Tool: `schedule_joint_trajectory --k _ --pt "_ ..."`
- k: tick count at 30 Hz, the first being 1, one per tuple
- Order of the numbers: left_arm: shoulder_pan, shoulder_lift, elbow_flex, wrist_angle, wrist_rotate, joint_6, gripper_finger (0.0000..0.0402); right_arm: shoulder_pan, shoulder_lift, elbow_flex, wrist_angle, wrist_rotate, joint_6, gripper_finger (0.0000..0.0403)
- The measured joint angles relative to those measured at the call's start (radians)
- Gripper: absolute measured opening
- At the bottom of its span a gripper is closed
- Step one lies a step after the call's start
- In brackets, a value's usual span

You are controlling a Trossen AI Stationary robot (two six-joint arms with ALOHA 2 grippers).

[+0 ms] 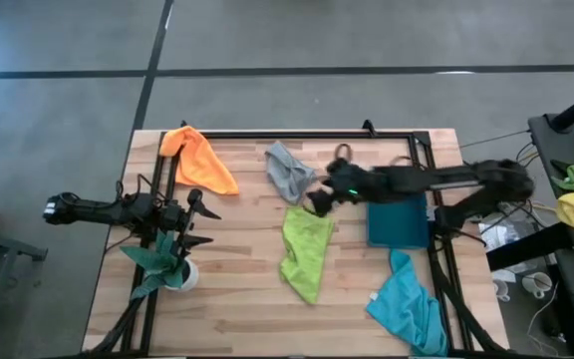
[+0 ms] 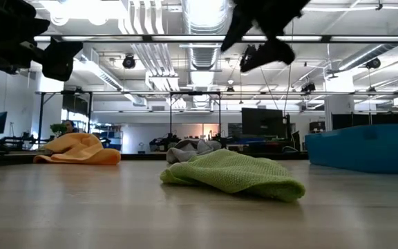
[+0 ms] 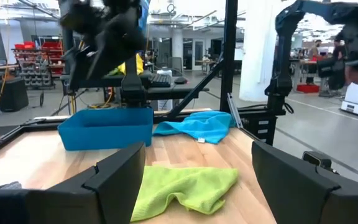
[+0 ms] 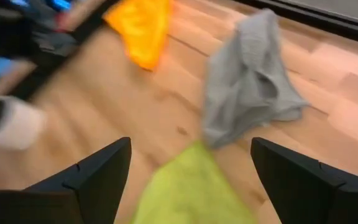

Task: Roll microfiber towels into tight, uniform cylinder then place into a basket
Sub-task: Roll the green towel

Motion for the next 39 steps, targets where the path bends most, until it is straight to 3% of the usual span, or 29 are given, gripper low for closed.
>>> schedule_joint_trajectory --k 7,12,16,19,30,39 --pt "0.000 0.011 0.000 0.090 0.000 0.000 0.0278 -0.116 0.303 0.297 -0.219 -0.010 0.035 0.0326" --pt "0.000 0.010 0.000 0.086 0.000 0.000 0.0278 -0.149 0.429 0.426 -0.340 -0.005 0.079 0.0329" --pt "0.000 0.010 0.000 0.085 0.000 0.000 0.0278 -0.153 0.480 0.460 -0.394 0.001 0.154 0.0328" --pt "0.000 0.009 0.000 0.082 0.000 -0.002 0.0278 -0.169 0.517 0.470 -0.336 -0.099 0.125 0.0327" --pt "0.000 0.015 0.000 0.082 0.000 -0.001 0.0278 -0.240 0.682 0.561 -0.264 -0.069 0.090 0.0324" --pt "0.000 0.020 0.000 0.082 0.000 -0.001 0.0278 -0.238 0.681 0.564 -0.237 -0.058 0.112 0.0324"
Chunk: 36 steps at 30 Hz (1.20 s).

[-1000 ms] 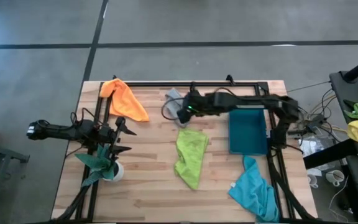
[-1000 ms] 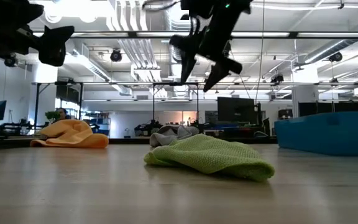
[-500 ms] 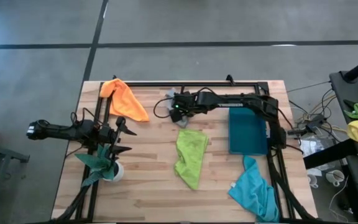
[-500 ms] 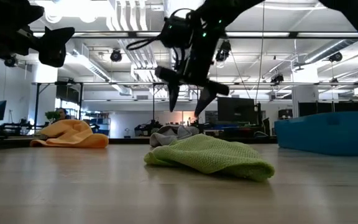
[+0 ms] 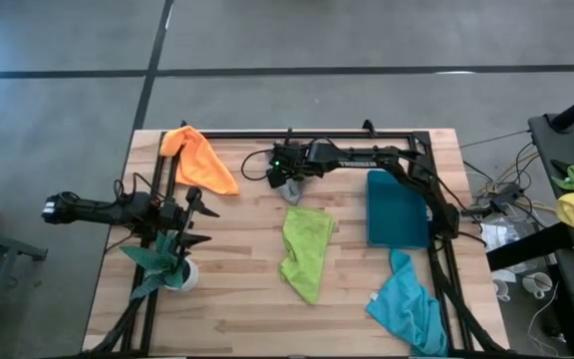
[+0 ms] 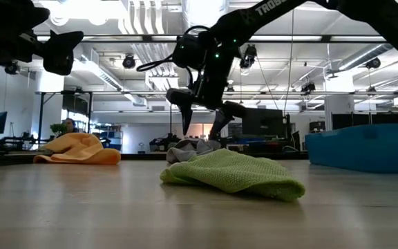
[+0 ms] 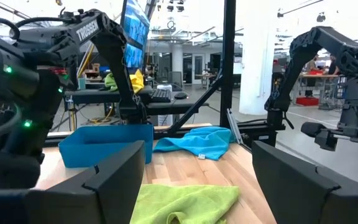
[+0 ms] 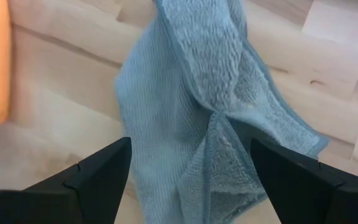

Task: Roll microfiber towels into tight, uniform cylinder then place into a basket
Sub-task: Roll the green towel

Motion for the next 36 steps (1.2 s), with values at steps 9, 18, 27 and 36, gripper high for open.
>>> schedule_joint_trajectory --k 9,18,27,36 --pt "0.000 0.000 0.000 0.000 0.000 0.000 0.0278 0.000 -0.008 0.000 0.028 -0.003 -0.010 0.0324" --pt "0.000 0.000 0.000 0.001 0.000 0.001 0.0278 0.000 -0.013 0.000 0.048 -0.012 -0.001 0.0325" --pt "0.000 0.001 0.000 0.000 0.000 0.001 0.0278 0.000 -0.013 0.000 0.063 -0.022 -0.078 0.0323" --pt "0.000 0.001 0.000 -0.001 0.000 0.001 0.0278 0.007 -0.018 0.000 0.064 -0.029 -0.145 0.0323"
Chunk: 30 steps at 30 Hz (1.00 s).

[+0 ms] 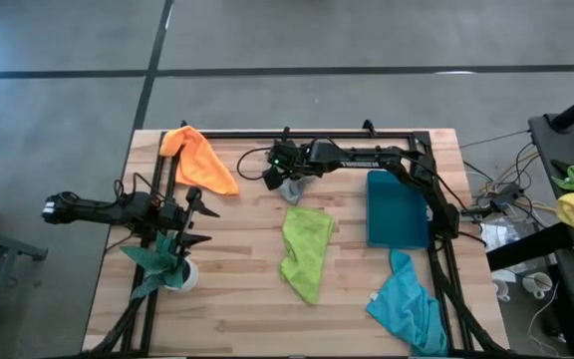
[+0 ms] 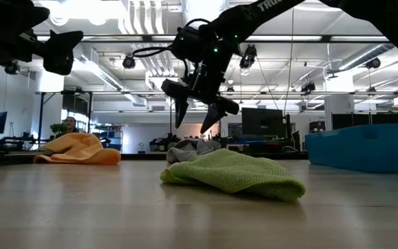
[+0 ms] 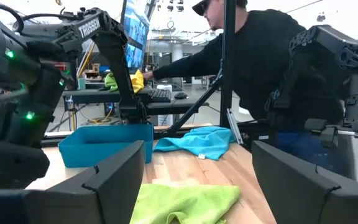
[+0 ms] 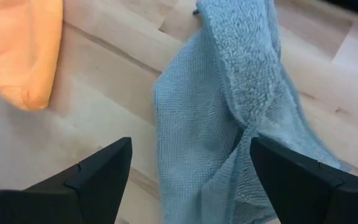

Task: Roll microfiber towels into tight, uniform cylinder then place into a basket
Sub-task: Roll the green towel

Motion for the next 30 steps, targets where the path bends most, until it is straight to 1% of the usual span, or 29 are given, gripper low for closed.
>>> schedule_joint_trajectory --k 3,5,24,30 --pt "0.000 0.000 0.000 0.002 0.000 0.000 0.0278 -0.001 -0.011 0.000 -0.007 -0.001 -0.094 0.0327" --pt "0.000 -0.001 0.000 -0.001 0.000 0.000 0.0278 -0.001 -0.020 0.000 0.005 -0.001 -0.115 0.0326" --pt "0.000 0.000 0.000 0.000 0.000 0.000 0.0278 0.000 -0.066 0.000 0.000 -0.002 -0.099 0.0325" --pt "0.000 -0.001 0.000 0.000 0.000 0.000 0.0278 0.001 -0.079 -0.001 0.004 -0.072 -0.095 0.0325"
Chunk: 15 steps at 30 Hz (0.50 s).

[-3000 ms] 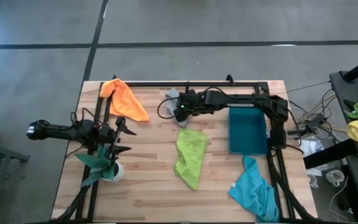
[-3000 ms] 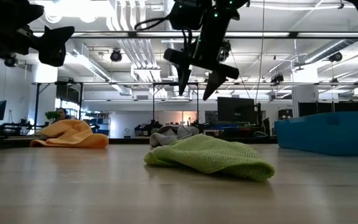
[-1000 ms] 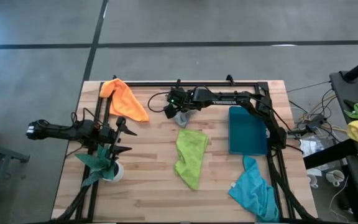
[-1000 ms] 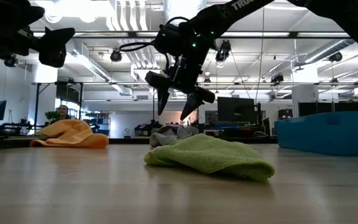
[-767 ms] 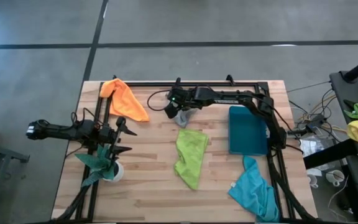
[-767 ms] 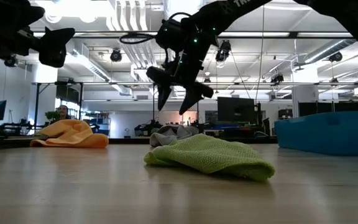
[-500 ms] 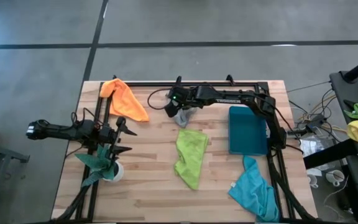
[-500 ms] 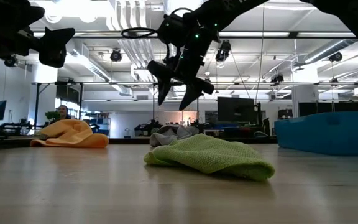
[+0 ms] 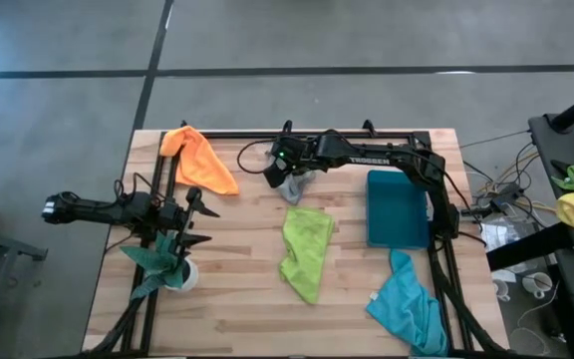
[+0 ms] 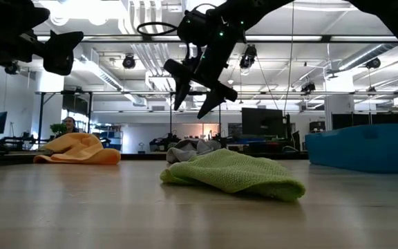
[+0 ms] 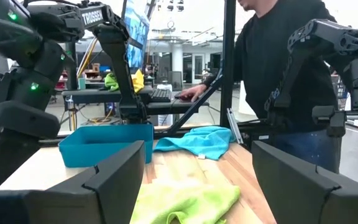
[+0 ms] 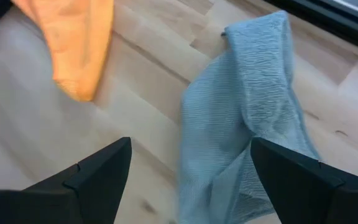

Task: Roll microfiber towels into tight, uniform cylinder then place into a basket
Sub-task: Roll the green towel

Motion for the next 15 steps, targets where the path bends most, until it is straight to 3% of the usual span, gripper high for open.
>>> schedule_joint_trajectory --k 15 --pt "0.000 0.000 0.000 0.000 0.000 0.000 0.0278 0.000 -0.003 0.000 -0.002 -0.003 0.005 0.0325"
